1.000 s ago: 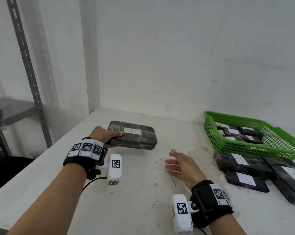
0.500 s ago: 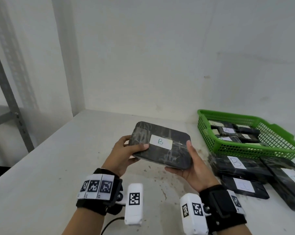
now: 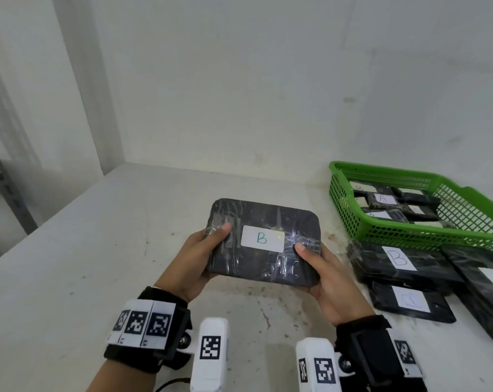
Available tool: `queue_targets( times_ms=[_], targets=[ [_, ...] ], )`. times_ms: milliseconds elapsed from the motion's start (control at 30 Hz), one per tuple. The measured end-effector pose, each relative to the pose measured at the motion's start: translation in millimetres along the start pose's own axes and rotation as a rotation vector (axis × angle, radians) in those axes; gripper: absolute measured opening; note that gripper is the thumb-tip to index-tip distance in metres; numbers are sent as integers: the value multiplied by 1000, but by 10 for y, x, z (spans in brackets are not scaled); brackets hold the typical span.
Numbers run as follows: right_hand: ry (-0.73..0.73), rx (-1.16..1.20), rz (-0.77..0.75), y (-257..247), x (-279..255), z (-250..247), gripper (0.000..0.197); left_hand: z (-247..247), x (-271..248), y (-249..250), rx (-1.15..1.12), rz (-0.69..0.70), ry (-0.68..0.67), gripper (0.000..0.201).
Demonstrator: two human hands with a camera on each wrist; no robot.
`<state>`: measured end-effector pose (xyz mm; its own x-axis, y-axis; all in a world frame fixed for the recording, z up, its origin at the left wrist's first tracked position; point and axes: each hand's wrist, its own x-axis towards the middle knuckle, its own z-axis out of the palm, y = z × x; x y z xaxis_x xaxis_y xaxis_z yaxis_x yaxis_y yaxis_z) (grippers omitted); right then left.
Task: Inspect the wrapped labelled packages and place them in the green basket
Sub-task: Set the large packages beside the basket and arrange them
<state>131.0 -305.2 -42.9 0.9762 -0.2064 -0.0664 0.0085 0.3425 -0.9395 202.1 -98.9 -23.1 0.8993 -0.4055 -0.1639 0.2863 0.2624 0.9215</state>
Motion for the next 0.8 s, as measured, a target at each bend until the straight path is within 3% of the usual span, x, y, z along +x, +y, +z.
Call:
queue_targets(
  times_ms=[100, 233, 333, 533, 600, 733, 800],
  targets=[
    [6, -17, -21, 35, 5, 30, 61, 0, 12, -53, 51, -8, 26, 36],
    [75, -37, -34, 82, 10, 69, 37, -21, -10, -22, 85, -13, 13, 37],
    [84, -101, -60, 87, -7, 83, 32, -16, -57, 14, 52, -31, -35, 50],
    [64, -91, -42, 47, -7, 89, 28, 61, -32, -34, 191, 46, 155, 38],
    [86, -93, -49, 14, -13, 89, 26, 47, -33, -33, 203, 31, 136, 37],
    [129, -107, -82, -6, -32, 104, 47, 51, -77, 15, 180, -20, 40, 38],
    [183, -183, -125, 23, -32, 111, 43, 77, -110, 38, 159, -34, -4, 42]
  ],
)
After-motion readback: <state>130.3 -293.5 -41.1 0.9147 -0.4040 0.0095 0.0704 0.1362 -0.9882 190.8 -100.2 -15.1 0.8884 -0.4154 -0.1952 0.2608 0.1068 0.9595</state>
